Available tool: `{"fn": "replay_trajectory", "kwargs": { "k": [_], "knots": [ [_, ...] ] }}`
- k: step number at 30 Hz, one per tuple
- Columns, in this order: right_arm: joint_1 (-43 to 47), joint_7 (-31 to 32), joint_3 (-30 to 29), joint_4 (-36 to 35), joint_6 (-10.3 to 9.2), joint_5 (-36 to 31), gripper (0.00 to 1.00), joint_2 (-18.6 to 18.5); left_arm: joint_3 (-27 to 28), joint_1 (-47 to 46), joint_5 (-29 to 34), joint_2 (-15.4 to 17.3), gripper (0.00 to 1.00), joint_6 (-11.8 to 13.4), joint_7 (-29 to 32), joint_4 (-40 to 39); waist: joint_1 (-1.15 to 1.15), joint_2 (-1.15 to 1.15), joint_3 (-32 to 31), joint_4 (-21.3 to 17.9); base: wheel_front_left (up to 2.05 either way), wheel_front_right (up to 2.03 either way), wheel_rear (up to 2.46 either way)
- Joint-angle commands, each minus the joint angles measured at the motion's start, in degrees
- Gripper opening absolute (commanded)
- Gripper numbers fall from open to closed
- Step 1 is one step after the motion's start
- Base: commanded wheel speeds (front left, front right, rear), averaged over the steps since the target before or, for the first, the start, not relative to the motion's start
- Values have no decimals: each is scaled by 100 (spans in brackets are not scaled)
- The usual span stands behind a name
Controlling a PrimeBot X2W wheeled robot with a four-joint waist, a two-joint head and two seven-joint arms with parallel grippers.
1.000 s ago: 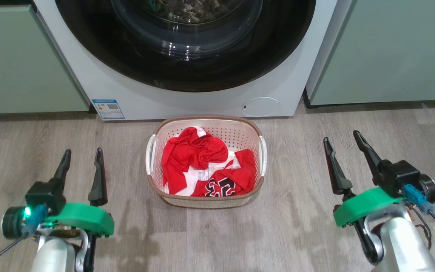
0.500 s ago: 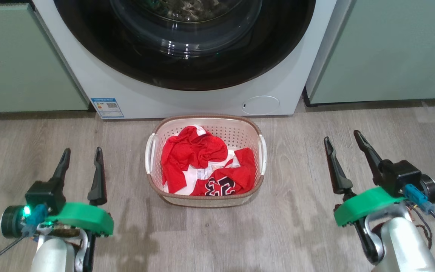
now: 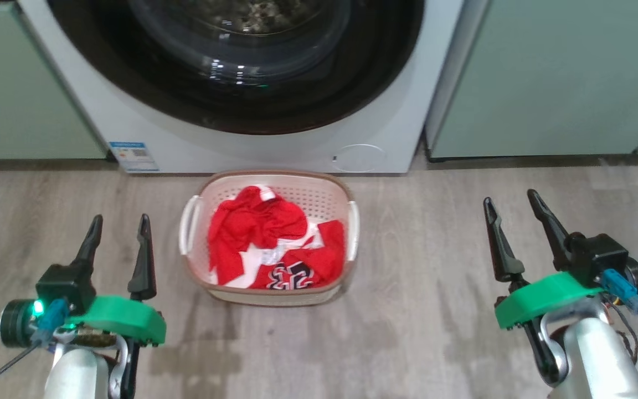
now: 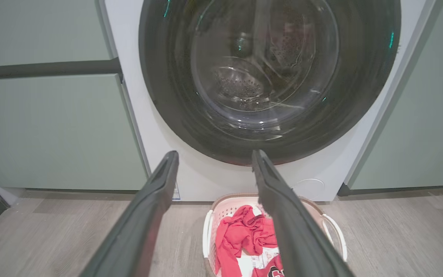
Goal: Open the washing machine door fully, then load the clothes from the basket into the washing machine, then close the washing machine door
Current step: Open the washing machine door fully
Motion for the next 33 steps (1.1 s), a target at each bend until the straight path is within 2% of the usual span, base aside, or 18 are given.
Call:
{"fn": "replay_trajectory", "kwargs": {
  "k": [1,17,33],
  "knots": [
    [-190,-76,111,-210,-1,43,100,-27,170,-253,56,47,100,-17,-73,-212,0,0,-5,-13,123,123,-246],
    [-122,-112,96,-173,-1,163,100,-27,194,-257,37,14,100,-149,-73,-275,0,0,-37,-144,104,104,-209],
    [-140,-136,76,-141,-1,209,100,-27,226,-284,83,-19,100,-207,-73,-247,0,0,-10,-174,13,13,-25]
  ]
}}
